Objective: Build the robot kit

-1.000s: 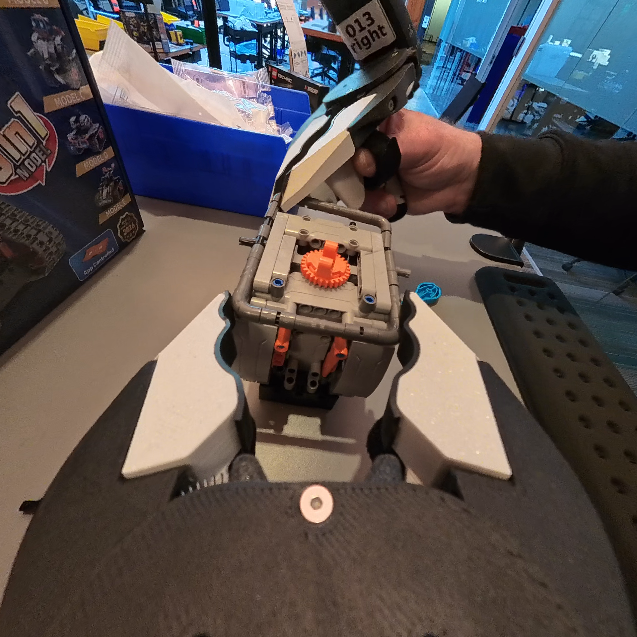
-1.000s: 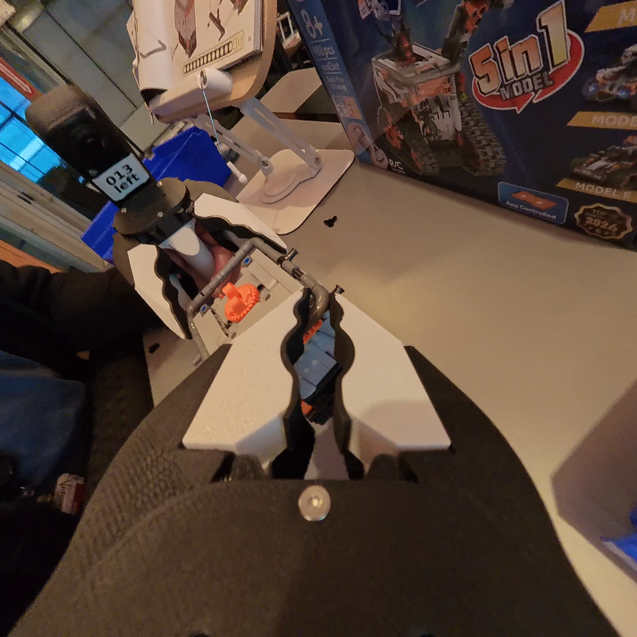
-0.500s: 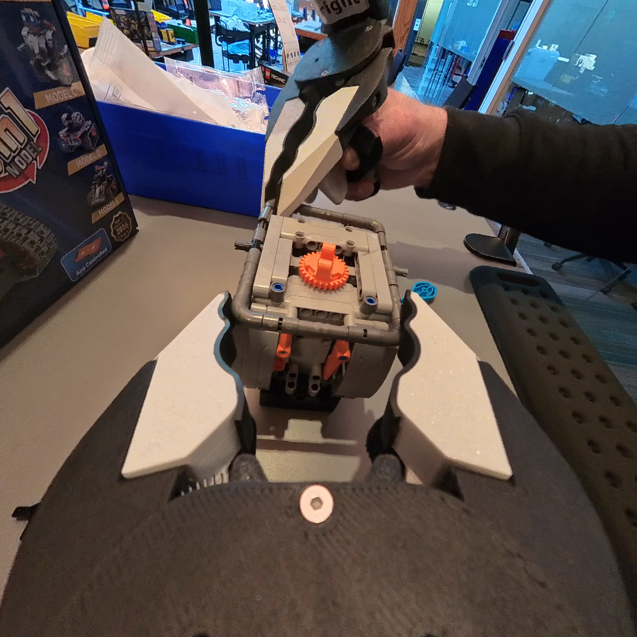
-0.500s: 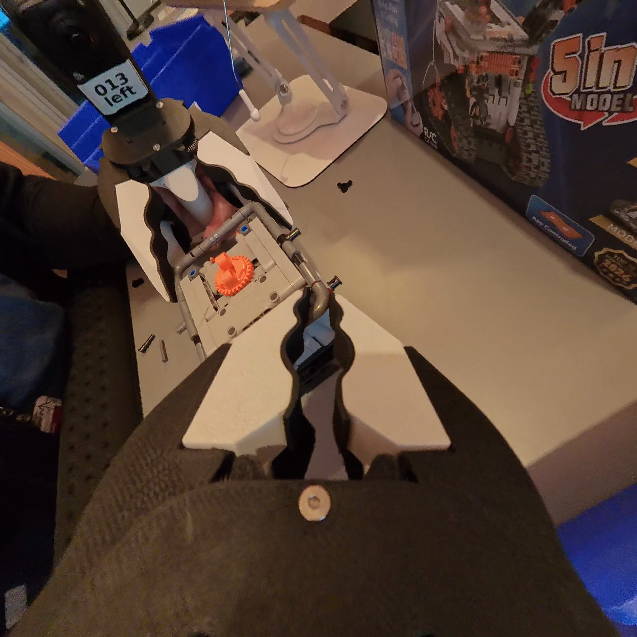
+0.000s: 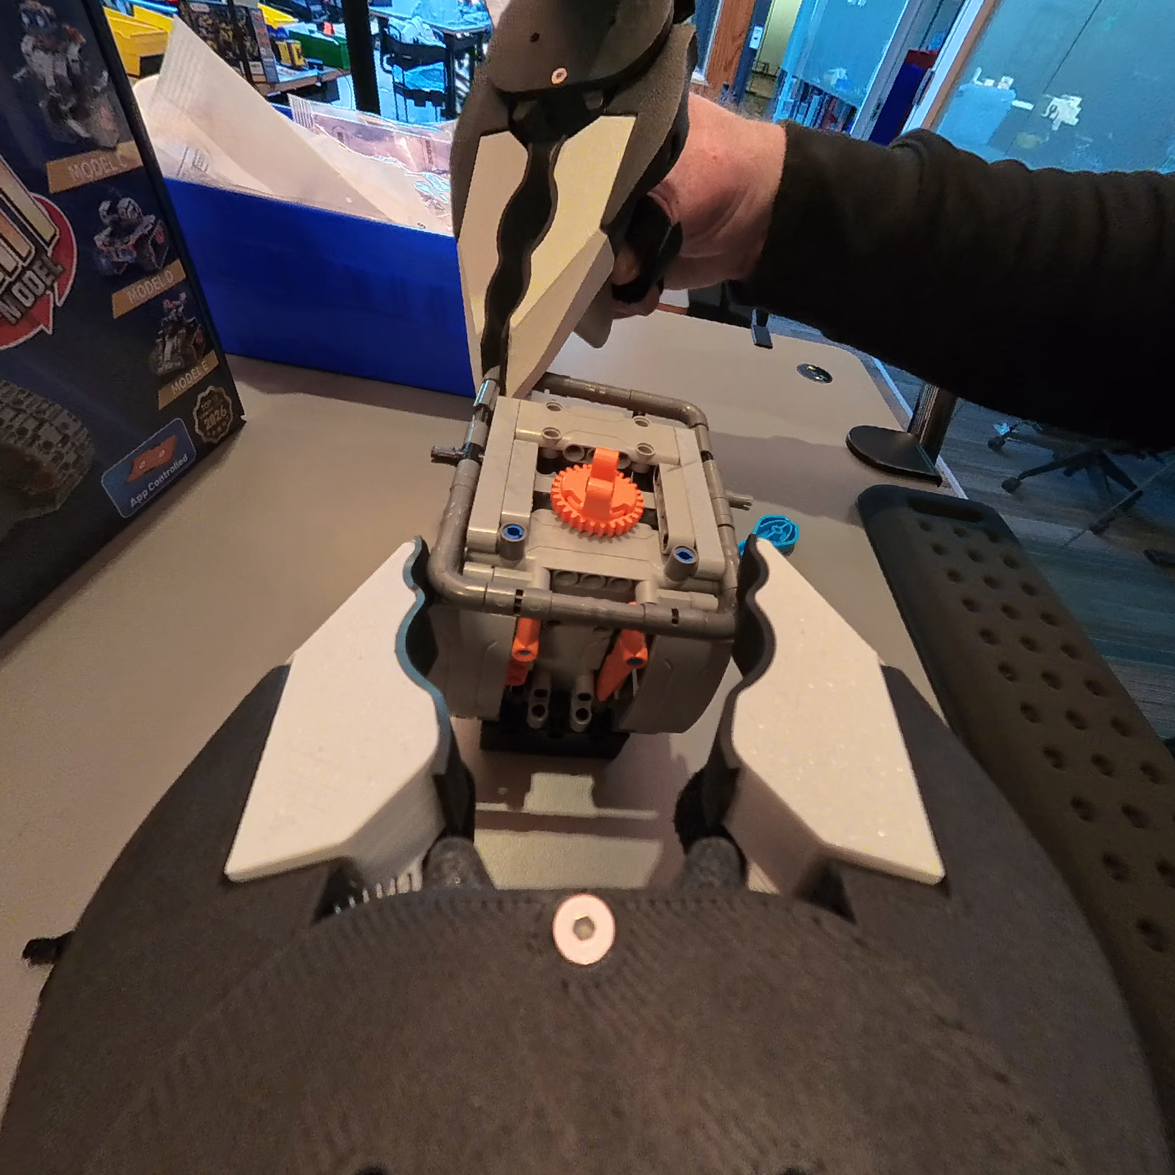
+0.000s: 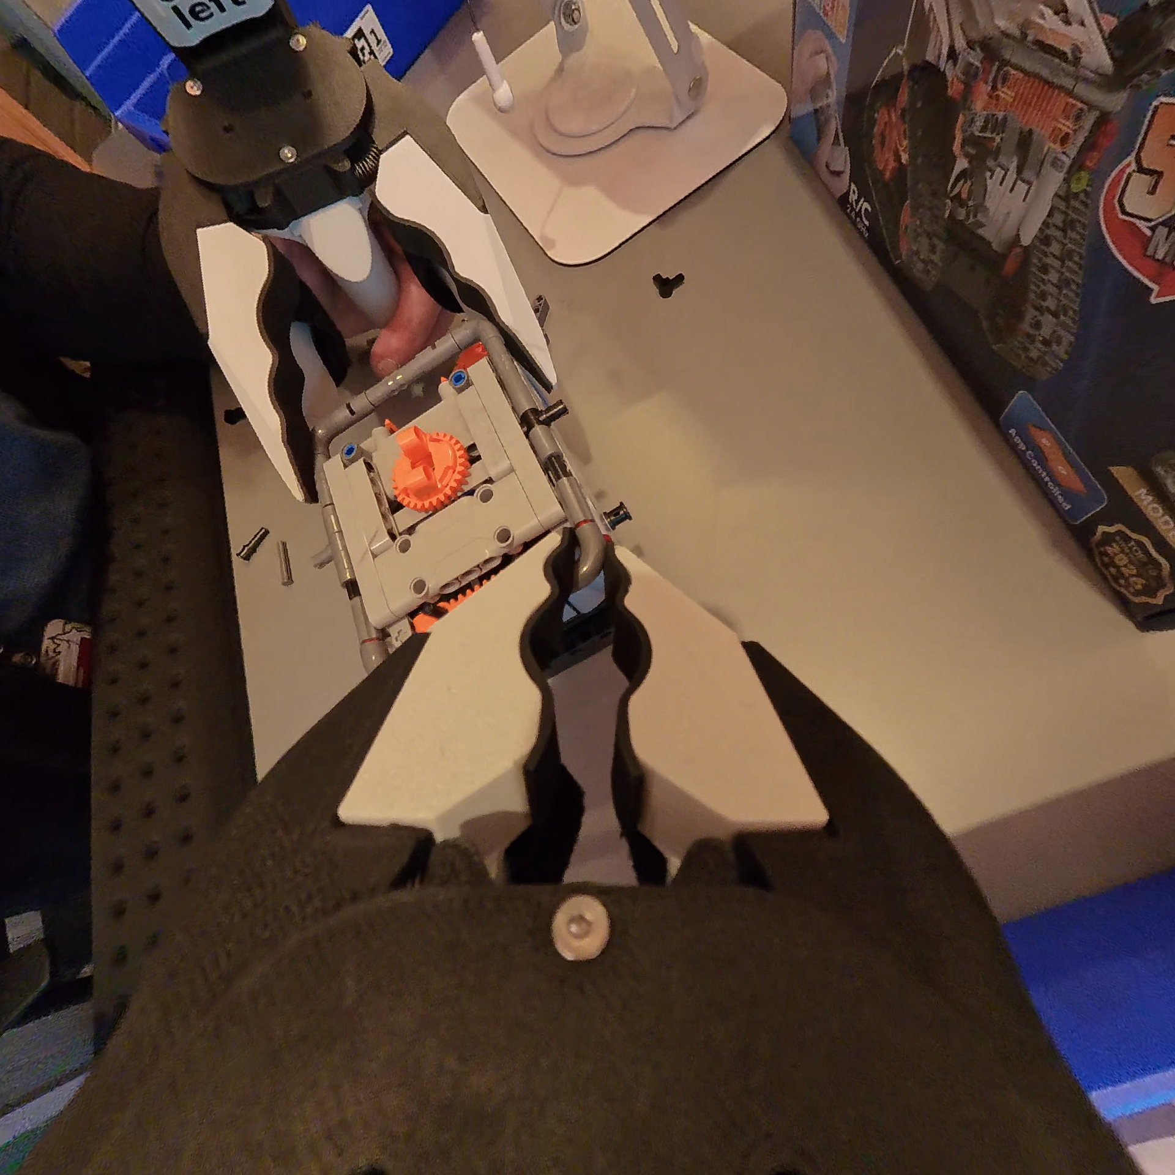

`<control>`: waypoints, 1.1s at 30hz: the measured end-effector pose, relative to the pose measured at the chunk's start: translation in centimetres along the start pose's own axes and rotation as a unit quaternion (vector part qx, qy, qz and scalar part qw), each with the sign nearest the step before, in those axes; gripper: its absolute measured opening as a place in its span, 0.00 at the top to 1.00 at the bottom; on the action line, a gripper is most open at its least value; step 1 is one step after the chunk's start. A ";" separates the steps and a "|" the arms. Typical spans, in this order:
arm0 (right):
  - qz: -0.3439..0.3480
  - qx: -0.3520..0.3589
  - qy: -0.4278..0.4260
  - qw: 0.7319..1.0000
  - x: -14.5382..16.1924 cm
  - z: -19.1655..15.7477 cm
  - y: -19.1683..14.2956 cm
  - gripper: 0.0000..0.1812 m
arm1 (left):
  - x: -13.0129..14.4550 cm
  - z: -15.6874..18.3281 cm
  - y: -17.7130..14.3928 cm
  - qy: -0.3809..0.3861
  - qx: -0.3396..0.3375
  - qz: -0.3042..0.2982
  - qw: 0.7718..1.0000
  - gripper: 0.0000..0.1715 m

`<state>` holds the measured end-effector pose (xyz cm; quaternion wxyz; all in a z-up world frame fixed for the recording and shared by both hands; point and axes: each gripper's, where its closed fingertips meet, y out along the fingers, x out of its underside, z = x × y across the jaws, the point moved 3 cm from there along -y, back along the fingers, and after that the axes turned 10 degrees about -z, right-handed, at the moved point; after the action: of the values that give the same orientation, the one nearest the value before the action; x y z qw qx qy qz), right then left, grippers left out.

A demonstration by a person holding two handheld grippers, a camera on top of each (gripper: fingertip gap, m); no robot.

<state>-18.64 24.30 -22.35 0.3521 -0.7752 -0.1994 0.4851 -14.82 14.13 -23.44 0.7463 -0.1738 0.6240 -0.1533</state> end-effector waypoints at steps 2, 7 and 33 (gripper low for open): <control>-0.006 0.002 -0.006 1.000 -0.1 0.0 0.0 0.97 | 0.0 0.0 0.0 -0.001 0.003 0.000 1.000 0.45; -0.012 0.008 -0.014 1.000 -0.2 -0.1 0.1 0.97 | 0.0 0.0 0.0 -0.001 0.003 -0.002 1.000 0.45; -0.050 0.006 -0.081 0.995 -0.5 0.0 0.3 0.98 | 0.1 -0.2 -0.2 -0.002 0.019 -0.013 1.000 0.46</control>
<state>-18.88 23.75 -22.30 0.3635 -0.7201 -0.2631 0.5291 -14.98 13.91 -23.44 0.7488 -0.1681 0.6168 -0.1750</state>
